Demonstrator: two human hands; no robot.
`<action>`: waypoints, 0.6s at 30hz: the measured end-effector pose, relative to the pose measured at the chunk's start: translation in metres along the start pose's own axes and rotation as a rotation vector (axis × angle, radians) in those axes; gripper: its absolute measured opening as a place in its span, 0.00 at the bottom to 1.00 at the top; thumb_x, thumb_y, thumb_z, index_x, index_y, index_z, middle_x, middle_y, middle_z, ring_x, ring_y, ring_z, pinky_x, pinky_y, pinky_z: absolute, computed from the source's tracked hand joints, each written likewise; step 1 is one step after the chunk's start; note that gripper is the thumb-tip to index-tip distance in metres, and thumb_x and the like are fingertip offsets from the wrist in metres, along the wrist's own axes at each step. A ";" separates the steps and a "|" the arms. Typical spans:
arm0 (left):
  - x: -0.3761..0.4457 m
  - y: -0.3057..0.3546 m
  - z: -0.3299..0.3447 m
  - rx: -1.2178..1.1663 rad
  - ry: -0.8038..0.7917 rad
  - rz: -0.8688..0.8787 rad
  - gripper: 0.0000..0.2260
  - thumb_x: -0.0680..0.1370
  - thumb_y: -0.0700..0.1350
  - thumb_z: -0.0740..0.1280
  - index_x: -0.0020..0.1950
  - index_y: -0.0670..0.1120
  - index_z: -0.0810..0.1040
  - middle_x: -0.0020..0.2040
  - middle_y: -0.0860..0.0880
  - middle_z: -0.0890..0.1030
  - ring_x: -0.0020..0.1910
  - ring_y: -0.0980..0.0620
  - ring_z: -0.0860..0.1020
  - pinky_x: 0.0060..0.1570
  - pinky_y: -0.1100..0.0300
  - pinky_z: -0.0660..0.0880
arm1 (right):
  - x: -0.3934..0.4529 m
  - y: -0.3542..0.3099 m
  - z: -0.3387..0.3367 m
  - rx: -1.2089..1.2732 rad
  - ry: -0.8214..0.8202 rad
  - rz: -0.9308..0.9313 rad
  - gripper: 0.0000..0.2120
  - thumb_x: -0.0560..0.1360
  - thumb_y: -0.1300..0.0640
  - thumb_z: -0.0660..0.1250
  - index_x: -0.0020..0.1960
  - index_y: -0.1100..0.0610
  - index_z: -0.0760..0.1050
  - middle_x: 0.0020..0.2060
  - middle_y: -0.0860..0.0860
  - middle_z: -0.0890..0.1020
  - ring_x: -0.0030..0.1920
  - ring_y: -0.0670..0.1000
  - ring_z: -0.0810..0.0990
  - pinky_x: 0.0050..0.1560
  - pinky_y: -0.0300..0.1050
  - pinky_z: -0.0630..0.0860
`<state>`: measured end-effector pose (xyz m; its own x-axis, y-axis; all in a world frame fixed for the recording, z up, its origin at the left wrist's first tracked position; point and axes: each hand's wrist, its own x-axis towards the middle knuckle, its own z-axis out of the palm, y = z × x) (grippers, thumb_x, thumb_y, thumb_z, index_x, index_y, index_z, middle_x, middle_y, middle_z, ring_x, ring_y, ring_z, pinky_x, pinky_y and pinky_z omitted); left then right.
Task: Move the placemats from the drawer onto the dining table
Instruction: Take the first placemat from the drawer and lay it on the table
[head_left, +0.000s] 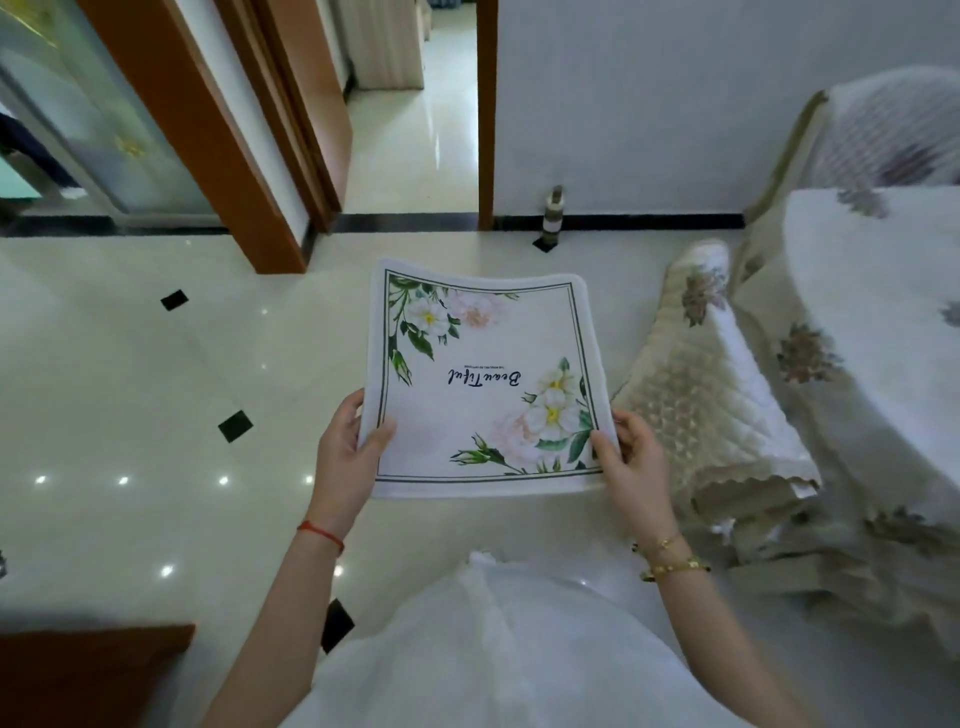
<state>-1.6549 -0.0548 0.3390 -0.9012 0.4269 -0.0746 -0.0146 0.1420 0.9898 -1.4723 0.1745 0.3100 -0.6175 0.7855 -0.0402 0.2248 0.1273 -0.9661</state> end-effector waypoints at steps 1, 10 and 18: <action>0.022 0.006 0.009 -0.001 -0.022 0.012 0.16 0.77 0.34 0.65 0.63 0.46 0.74 0.56 0.52 0.81 0.53 0.57 0.80 0.54 0.65 0.76 | 0.019 -0.004 -0.001 0.004 0.027 0.001 0.11 0.76 0.64 0.65 0.59 0.57 0.75 0.48 0.51 0.84 0.47 0.47 0.83 0.47 0.46 0.80; 0.196 0.031 0.106 0.057 -0.267 0.035 0.16 0.78 0.34 0.64 0.63 0.47 0.74 0.58 0.48 0.81 0.56 0.52 0.80 0.57 0.58 0.76 | 0.139 -0.007 -0.021 0.039 0.274 0.066 0.12 0.77 0.61 0.66 0.59 0.53 0.75 0.48 0.47 0.84 0.49 0.48 0.83 0.50 0.51 0.80; 0.358 0.061 0.236 0.071 -0.572 0.101 0.16 0.77 0.35 0.65 0.64 0.46 0.73 0.58 0.46 0.81 0.57 0.49 0.79 0.60 0.50 0.75 | 0.254 -0.004 -0.051 0.020 0.589 0.102 0.12 0.76 0.60 0.67 0.59 0.51 0.75 0.50 0.48 0.84 0.51 0.47 0.83 0.52 0.55 0.80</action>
<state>-1.8765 0.3179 0.3443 -0.5193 0.8529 -0.0541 0.1057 0.1269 0.9863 -1.5915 0.4042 0.3163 -0.0705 0.9975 0.0102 0.2433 0.0271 -0.9696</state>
